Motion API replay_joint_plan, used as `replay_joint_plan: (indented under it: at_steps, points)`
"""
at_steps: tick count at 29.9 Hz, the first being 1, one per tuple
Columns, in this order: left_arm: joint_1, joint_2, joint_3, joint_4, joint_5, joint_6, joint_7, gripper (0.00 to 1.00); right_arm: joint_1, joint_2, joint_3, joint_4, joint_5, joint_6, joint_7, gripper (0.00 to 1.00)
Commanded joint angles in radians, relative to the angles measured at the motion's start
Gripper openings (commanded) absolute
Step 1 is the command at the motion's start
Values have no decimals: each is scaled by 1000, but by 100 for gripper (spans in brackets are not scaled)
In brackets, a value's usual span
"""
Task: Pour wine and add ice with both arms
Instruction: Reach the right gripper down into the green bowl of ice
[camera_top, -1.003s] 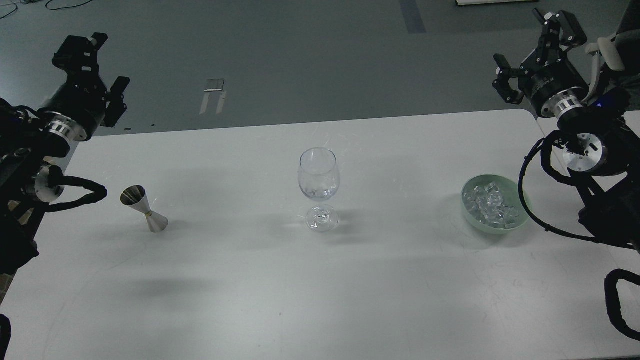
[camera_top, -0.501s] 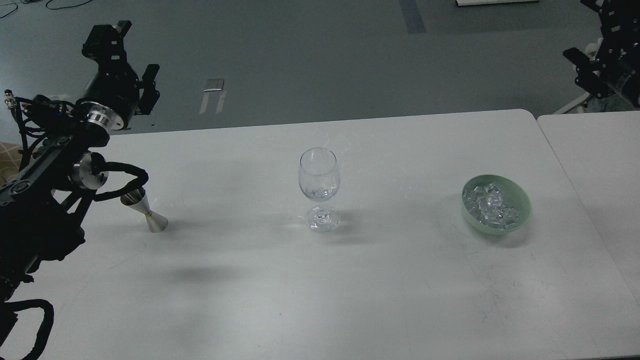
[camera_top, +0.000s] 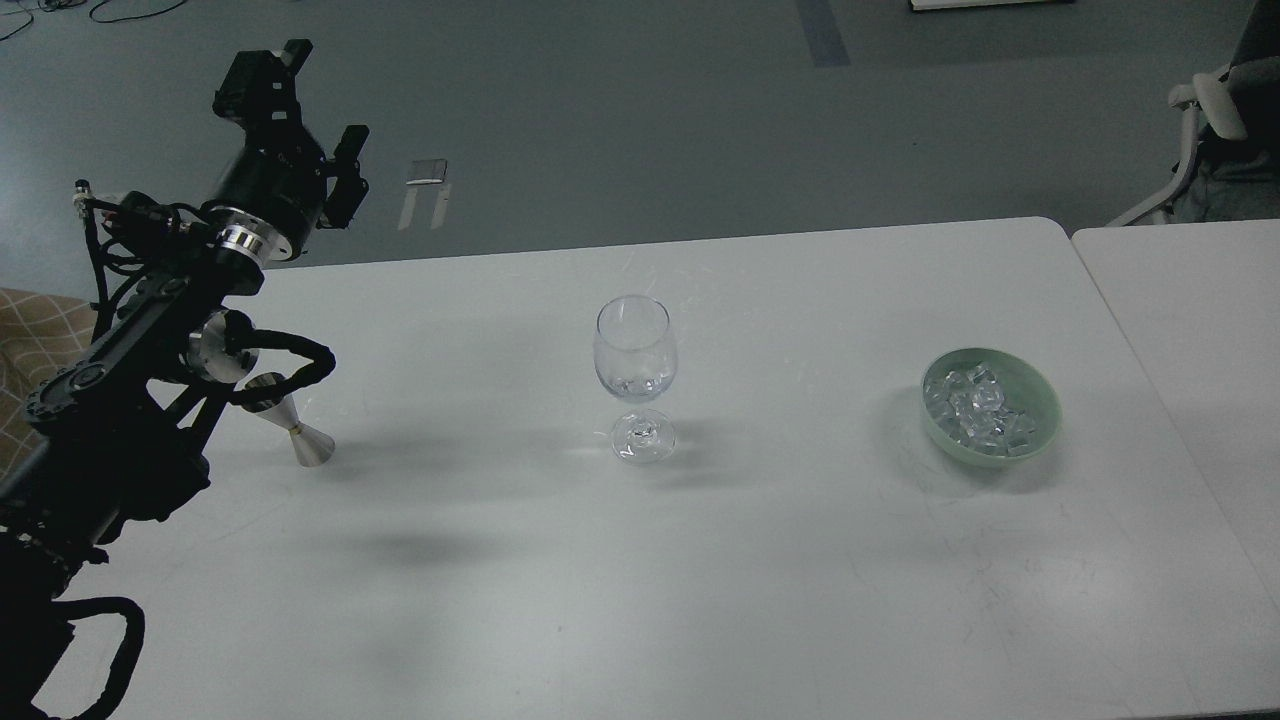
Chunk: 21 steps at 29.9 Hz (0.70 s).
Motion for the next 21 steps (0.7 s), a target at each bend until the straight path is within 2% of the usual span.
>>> replay_joint_plan:
  at_steps: [1, 5, 10, 14, 18, 21]
  points:
    - [-1, -17, 1, 0, 5, -1, -2, 98, 15, -18, 1, 43, -112, 65, -6, 100]
    - [-1, -22, 1, 0, 5, -5, -2, 98, 18, -2, 3, 72, -236, 104, -6, 100]
    - [-1, -22, 1, 2, 5, -8, -2, 98, 11, 73, -5, 110, -379, 130, -13, 100]
    - [-4, -20, 3, 2, 6, -13, -2, 98, 7, 177, -60, 115, -484, 131, -46, 100]
    - [-13, -20, 3, 2, 6, -16, -2, 98, 7, 237, -106, 115, -546, 131, -51, 100]
    - [-15, -17, 3, 2, 6, -16, -2, 98, 9, 291, -155, 112, -589, 131, -72, 100]
